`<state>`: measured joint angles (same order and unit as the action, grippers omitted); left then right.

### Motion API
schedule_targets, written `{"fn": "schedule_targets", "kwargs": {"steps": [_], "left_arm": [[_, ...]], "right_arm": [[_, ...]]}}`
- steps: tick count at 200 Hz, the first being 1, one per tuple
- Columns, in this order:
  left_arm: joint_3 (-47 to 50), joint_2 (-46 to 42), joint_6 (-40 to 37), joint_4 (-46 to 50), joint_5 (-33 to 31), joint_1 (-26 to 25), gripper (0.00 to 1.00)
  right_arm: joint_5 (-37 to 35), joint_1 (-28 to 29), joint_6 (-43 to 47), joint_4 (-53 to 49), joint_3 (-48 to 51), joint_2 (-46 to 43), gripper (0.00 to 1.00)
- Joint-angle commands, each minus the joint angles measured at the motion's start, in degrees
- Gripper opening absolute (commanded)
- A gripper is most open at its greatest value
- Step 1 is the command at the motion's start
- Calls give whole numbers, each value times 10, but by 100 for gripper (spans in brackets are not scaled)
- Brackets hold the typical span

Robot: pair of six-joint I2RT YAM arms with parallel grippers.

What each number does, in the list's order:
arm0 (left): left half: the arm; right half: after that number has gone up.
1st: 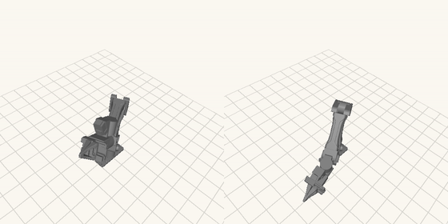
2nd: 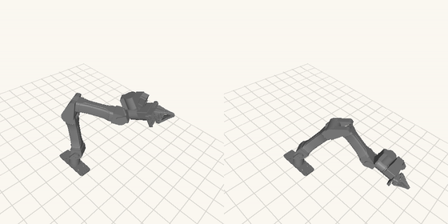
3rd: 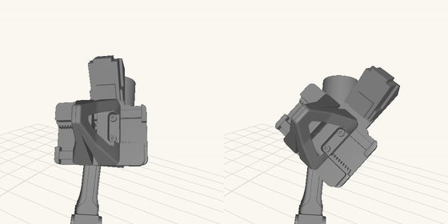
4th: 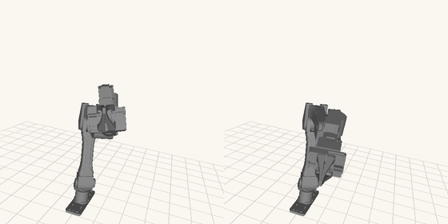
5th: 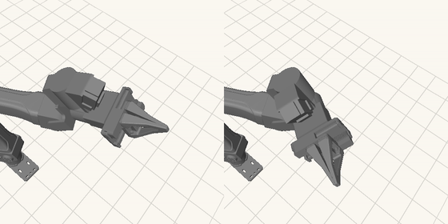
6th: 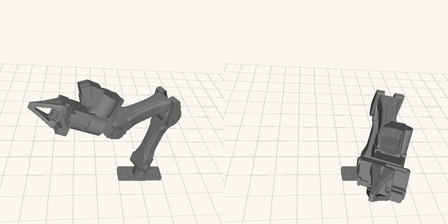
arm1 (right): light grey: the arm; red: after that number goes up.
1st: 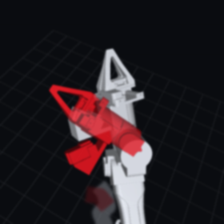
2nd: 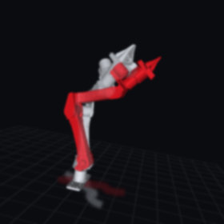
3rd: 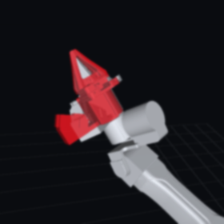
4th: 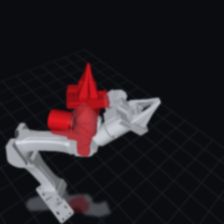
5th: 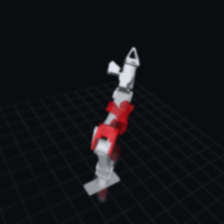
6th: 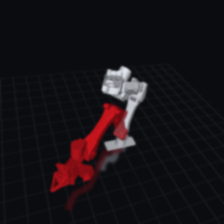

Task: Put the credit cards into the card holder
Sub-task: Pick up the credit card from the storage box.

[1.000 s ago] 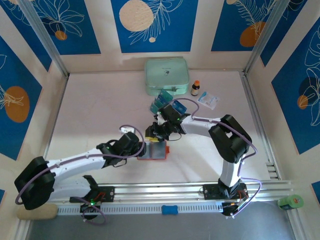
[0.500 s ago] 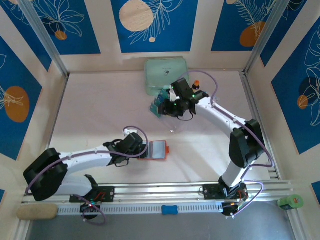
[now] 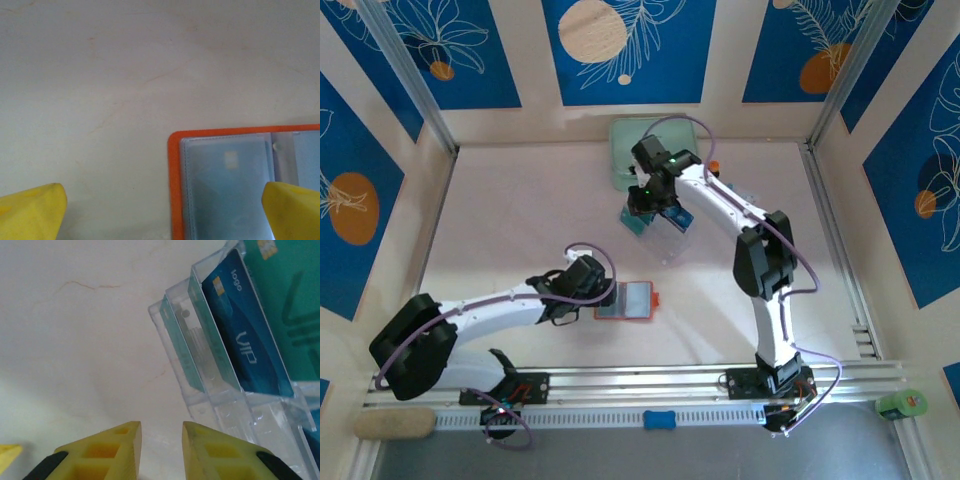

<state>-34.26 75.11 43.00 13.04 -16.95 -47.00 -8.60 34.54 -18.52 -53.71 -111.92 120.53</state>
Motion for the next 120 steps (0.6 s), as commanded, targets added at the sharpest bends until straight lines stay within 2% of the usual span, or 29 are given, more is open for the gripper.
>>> {"fn": "schedule_targets", "kwargs": {"steps": [1,45,120], "left_arm": [[-12,-7,-13,20,3,11,100],[-5,-21,-13,22,5,22,100],[7,-35,-10,21,12,31,100]], "right_arm": [[-62,21,42,-66,-61,40,28],[-148,42,67,-115,-164,126,27],[-198,51,90,-142,-240,195,27]]}}
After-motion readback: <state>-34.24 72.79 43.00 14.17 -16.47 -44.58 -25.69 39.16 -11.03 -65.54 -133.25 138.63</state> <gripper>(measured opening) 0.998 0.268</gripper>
